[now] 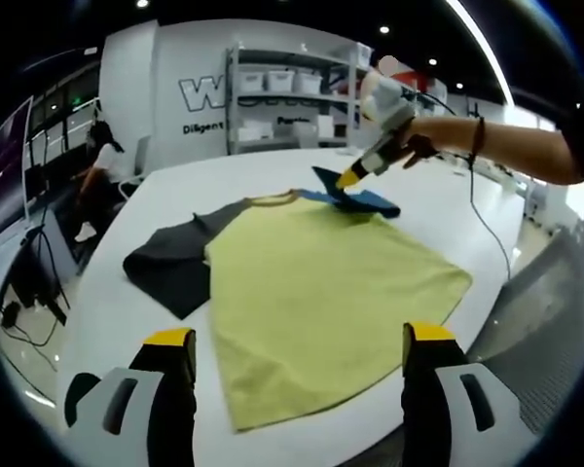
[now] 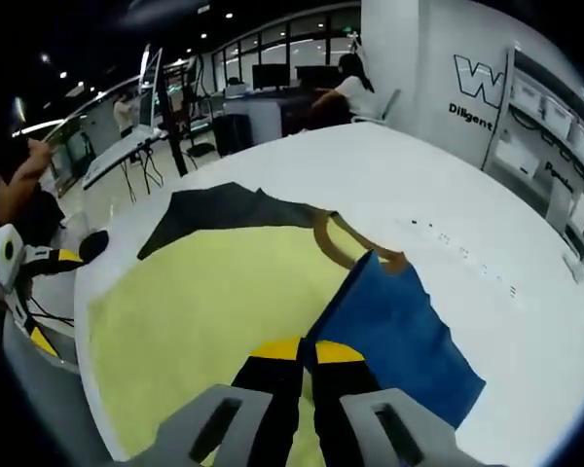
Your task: Fold the garment on the visible template until the final outline fits inside the template.
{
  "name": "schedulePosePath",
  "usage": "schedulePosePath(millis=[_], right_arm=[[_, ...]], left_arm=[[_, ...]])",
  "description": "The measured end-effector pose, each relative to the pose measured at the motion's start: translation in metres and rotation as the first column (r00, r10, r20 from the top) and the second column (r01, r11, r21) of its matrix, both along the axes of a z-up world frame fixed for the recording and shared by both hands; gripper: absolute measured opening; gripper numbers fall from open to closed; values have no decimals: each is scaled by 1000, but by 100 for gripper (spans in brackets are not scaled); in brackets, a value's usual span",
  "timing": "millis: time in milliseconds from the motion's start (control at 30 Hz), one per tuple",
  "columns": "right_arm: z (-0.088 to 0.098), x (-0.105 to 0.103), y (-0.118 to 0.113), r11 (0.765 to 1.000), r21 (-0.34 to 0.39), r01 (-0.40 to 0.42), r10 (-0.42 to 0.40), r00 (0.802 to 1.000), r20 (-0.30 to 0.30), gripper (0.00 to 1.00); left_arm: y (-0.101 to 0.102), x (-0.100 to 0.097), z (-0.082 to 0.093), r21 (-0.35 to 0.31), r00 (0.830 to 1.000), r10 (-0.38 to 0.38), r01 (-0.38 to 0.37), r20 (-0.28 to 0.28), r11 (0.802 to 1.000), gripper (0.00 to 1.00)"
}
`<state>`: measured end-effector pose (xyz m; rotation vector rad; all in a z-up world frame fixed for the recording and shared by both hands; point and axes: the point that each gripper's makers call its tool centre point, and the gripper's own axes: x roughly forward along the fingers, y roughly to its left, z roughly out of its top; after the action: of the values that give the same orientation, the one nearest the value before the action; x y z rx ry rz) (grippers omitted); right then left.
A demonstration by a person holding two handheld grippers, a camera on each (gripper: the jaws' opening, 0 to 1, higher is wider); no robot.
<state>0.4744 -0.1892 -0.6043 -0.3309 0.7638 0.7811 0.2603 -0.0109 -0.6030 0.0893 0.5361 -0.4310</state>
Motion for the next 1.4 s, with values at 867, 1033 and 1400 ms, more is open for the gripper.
schedulePosePath(millis=[867,1033,1400], right_arm=[[9,-8,68,993,8,-114,114,993,16,0],[8,-13,79,990,4,-139,139,990,15,0],[8,-26,102,983,8,-185,185,983,18,0]], left_arm=[[1,0,1,1,1000,4,-4,6,1000,85],[2,0,2,0,1000,6,-6,7,1000,84],[1,1,2,-11,1000,4,-4,11,1000,85]])
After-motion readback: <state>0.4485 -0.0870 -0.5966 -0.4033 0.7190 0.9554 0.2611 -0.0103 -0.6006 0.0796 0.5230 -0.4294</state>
